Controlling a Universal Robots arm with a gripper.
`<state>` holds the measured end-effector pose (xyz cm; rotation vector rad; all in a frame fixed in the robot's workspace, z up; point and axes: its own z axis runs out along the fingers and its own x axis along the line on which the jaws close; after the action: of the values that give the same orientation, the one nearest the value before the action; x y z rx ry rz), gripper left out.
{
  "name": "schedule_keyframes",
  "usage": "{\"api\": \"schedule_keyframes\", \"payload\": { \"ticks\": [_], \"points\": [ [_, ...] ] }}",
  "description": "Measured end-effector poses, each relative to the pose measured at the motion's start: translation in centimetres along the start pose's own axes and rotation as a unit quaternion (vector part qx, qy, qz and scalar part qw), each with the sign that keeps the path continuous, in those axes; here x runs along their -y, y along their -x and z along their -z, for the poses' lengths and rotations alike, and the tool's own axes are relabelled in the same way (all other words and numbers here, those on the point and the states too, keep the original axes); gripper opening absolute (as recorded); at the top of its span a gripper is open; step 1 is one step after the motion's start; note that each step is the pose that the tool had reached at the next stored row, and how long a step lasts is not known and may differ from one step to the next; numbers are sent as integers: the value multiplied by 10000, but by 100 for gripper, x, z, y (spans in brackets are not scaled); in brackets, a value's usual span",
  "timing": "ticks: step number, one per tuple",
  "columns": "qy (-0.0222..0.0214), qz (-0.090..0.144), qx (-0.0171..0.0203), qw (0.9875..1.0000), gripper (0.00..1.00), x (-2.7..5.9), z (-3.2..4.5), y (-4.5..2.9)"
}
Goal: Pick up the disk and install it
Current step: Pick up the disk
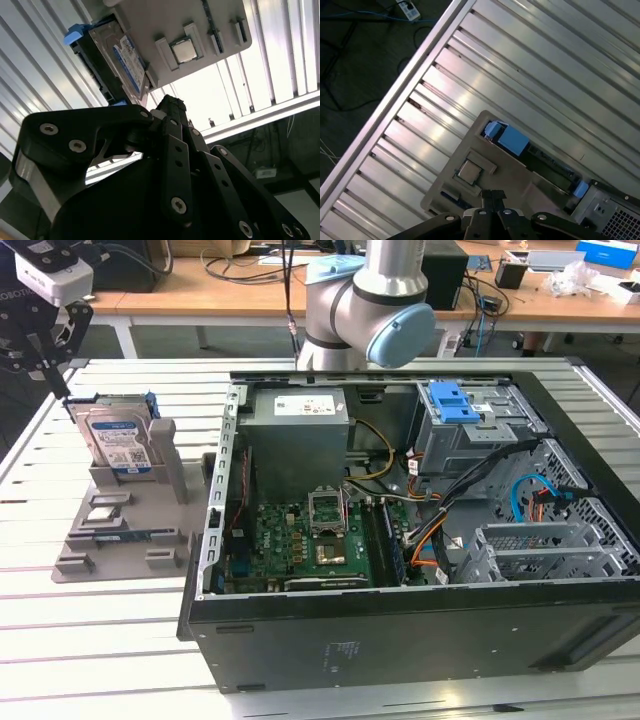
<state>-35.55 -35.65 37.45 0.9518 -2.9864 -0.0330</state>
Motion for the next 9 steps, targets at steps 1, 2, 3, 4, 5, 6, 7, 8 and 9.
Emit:
{"api": "schedule_keyframes", "payload": {
  "ticks": [1, 2, 3, 4, 5, 6, 7, 8, 9],
  "points": [
    [1, 63, -2, 10000, 11, 1, 1, 0],
    [1, 163, -4, 9999, 11, 1, 0, 0],
    [0, 266, -6, 9996, 11, 1, 0, 0],
    [0, 344, -8, 9994, 11, 1, 0, 1],
    [0, 433, -10, 9991, 11, 1, 0, 0],
    [0, 523, -12, 9986, 11, 1, 0, 1],
    [0, 706, -16, 9975, 11, 1, 0, 1],
    [0, 800, -18, 9968, 11, 1, 0, 1],
    [0, 869, -20, 9962, 11, 1, 0, 0]
  ]
}}
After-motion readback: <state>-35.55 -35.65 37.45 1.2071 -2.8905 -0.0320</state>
